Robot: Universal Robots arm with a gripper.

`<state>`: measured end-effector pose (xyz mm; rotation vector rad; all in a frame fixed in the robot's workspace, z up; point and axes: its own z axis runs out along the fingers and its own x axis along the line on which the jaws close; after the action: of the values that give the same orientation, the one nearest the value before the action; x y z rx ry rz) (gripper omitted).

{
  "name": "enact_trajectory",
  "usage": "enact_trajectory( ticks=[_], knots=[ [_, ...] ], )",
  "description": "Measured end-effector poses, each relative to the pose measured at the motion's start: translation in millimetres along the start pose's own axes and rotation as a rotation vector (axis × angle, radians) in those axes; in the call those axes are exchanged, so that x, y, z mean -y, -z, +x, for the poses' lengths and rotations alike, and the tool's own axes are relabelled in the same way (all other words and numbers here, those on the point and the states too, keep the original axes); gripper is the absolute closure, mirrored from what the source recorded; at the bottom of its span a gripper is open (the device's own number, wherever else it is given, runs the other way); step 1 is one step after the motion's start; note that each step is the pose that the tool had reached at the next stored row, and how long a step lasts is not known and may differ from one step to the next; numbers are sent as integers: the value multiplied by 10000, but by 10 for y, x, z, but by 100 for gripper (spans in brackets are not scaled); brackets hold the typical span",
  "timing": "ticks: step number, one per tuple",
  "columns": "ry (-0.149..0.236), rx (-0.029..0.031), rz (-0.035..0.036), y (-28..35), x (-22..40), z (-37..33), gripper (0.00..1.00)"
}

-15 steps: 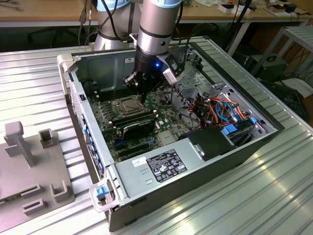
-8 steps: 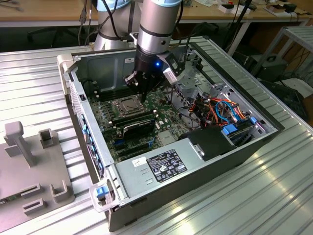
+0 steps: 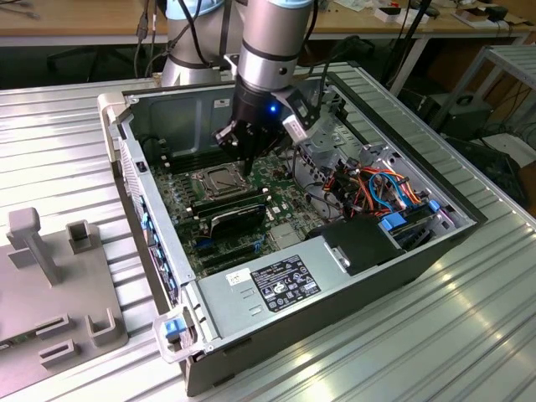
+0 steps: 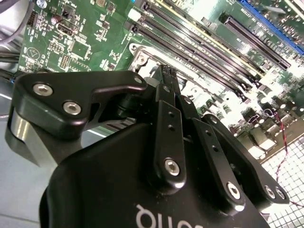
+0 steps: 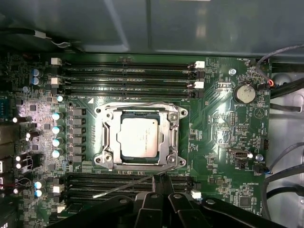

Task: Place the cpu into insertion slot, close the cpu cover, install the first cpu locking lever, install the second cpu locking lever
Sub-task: 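Install the second cpu locking lever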

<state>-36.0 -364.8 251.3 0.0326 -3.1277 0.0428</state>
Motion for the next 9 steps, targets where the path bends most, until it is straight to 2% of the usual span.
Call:
enact_trajectory(
  ticks=[5, 9],
  knots=[
    [1, -1, 3, -4, 6, 67, 89],
    [0, 1, -1, -6, 25, 85, 89]
  ],
)
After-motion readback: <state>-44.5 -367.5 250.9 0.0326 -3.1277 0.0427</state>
